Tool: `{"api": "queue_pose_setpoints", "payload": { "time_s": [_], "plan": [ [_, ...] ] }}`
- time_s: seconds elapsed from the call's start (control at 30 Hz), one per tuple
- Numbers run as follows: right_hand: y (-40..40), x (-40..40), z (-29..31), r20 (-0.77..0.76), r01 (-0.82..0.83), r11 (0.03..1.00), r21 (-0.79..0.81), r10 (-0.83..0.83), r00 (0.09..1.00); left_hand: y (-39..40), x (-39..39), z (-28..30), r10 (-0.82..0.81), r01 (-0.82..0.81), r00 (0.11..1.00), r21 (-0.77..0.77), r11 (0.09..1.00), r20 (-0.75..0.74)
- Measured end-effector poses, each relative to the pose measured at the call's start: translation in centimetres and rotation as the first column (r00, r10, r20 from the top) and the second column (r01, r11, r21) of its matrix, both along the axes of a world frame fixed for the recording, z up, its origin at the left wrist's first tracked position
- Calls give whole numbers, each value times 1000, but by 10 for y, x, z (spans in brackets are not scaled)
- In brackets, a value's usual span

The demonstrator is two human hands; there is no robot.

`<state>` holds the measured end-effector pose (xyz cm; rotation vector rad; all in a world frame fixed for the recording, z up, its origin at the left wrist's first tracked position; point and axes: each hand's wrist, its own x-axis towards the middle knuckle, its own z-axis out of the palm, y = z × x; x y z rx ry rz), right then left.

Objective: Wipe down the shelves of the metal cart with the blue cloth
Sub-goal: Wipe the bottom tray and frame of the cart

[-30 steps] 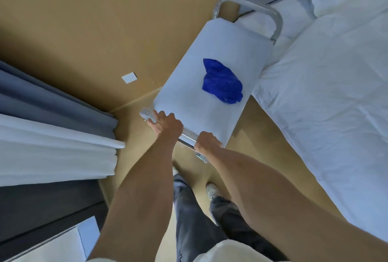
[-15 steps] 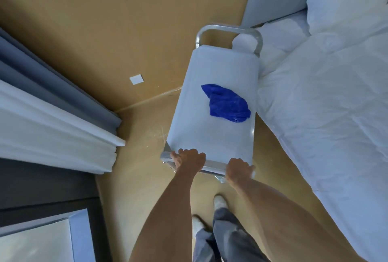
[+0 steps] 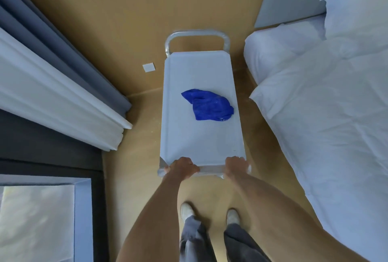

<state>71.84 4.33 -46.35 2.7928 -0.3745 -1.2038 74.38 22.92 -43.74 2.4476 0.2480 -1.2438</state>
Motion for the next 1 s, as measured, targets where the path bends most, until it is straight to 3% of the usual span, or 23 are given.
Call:
{"api": "queue_pose_setpoints", "payload": {
  "time_s": [0.17,0.4,0.6,0.73,0.87,1.0],
  "plan": [
    [-32,14,-2,38,-35,997,-72,38,999,-28,-10,1,80,-81,995,20,997,67],
    [-108,33,13,331,42,998,49,-56,942,-122,-21,2,122,-134,976,59,989,179],
    [-160,47,34,566,73,978,194,-173,806,-210,0,1,406,-360,884,-214,908,233],
    [-168,50,28,636,-47,982,184,-83,767,-205,18,-7,358,-330,892,-143,933,277],
    [-146,70,8,518,-139,962,233,-2,856,-162,37,-15,341,-350,889,-28,936,307],
    [-108,110,-5,302,4,944,329,-109,947,-110,74,-21,389,-411,880,25,911,273]
  ]
}}
